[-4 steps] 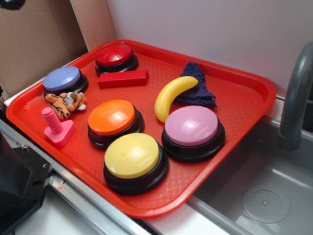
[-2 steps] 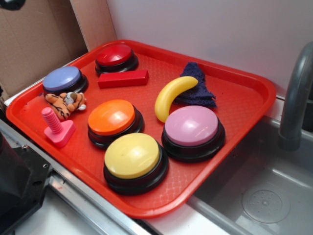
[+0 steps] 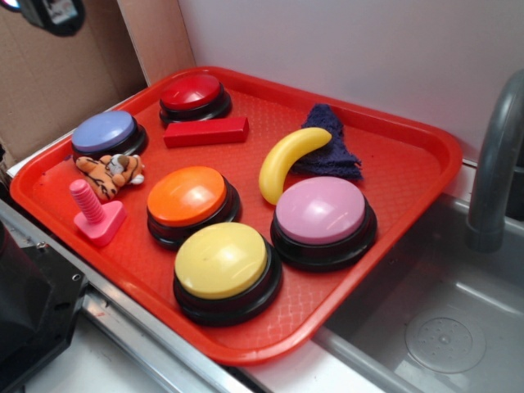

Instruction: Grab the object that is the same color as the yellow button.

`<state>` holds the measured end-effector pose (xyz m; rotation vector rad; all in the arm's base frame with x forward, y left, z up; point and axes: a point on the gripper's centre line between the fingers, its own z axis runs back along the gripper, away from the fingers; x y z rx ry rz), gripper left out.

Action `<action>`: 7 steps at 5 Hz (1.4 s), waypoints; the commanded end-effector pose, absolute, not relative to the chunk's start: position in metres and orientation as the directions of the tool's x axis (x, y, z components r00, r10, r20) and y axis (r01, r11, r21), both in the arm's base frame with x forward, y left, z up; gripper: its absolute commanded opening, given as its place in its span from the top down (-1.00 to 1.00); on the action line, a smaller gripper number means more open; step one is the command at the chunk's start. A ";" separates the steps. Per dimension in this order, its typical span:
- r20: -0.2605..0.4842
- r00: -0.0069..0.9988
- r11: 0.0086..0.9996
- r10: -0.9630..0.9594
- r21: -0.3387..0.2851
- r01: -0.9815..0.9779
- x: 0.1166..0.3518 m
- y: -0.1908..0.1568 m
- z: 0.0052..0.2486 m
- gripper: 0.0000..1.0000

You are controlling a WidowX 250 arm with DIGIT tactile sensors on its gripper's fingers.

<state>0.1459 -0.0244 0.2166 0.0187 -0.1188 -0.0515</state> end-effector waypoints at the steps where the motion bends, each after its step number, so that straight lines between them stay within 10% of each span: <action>1: 0.219 0.975 0.999 -0.046 0.002 0.047 0.187 -0.027 0.197 -1.00; 7: 0.301 0.953 0.996 0.028 -0.091 -0.001 0.290 -0.054 0.079 -1.00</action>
